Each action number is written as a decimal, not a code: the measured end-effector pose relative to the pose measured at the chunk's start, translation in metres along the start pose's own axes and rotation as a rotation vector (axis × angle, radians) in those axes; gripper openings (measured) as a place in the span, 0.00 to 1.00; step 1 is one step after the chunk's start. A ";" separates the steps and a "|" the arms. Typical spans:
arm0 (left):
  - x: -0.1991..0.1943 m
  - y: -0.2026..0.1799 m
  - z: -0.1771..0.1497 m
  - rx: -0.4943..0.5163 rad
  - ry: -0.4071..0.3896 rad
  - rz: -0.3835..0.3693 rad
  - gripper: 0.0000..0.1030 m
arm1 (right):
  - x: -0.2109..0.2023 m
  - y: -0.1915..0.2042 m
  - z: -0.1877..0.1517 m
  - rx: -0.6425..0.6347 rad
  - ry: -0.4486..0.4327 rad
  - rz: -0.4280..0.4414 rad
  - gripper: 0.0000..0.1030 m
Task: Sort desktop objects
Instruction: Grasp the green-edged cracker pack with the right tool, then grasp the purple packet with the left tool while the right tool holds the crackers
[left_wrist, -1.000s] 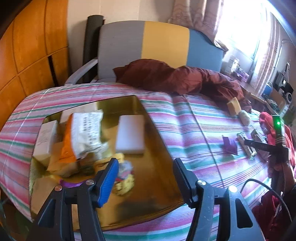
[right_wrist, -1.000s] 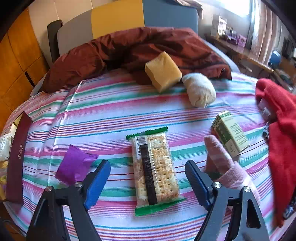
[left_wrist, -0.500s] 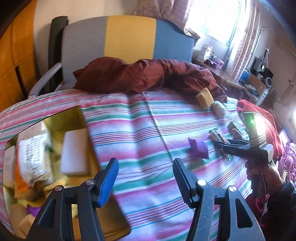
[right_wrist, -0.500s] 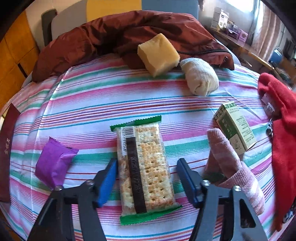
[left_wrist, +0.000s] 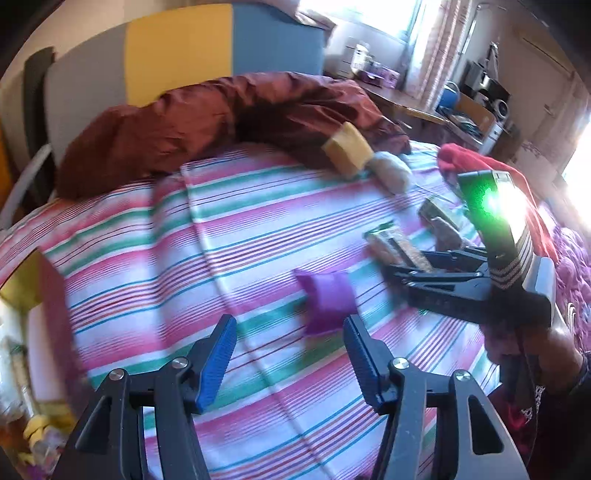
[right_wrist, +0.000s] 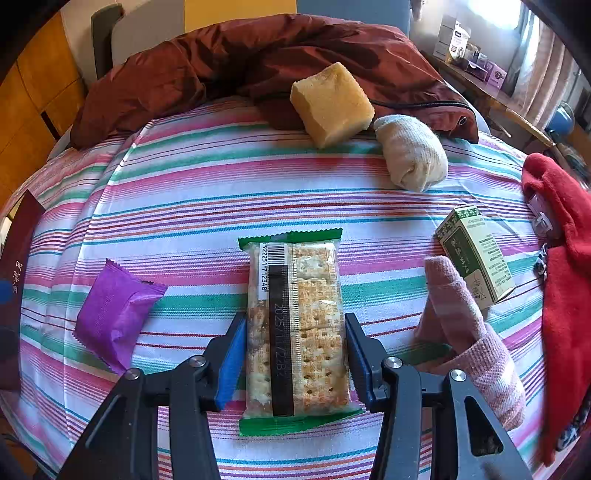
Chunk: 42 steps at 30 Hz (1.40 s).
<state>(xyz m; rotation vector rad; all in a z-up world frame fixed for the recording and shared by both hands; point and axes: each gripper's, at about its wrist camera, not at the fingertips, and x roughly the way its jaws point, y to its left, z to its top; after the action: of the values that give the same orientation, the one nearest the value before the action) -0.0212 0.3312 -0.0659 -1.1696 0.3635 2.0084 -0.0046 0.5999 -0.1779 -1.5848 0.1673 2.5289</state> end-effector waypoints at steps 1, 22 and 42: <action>0.004 -0.004 0.002 0.009 0.004 -0.006 0.58 | -0.001 -0.001 0.000 0.002 0.000 0.002 0.50; 0.075 -0.022 0.017 0.068 0.106 0.003 0.51 | -0.002 -0.003 0.000 -0.008 0.002 -0.007 0.51; 0.065 -0.017 -0.001 0.090 0.031 0.076 0.38 | 0.001 0.008 0.004 -0.057 -0.019 0.004 0.46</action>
<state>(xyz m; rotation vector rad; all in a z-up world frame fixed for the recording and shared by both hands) -0.0266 0.3727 -0.1186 -1.1476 0.5156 2.0185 -0.0097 0.5929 -0.1767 -1.5811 0.0964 2.5734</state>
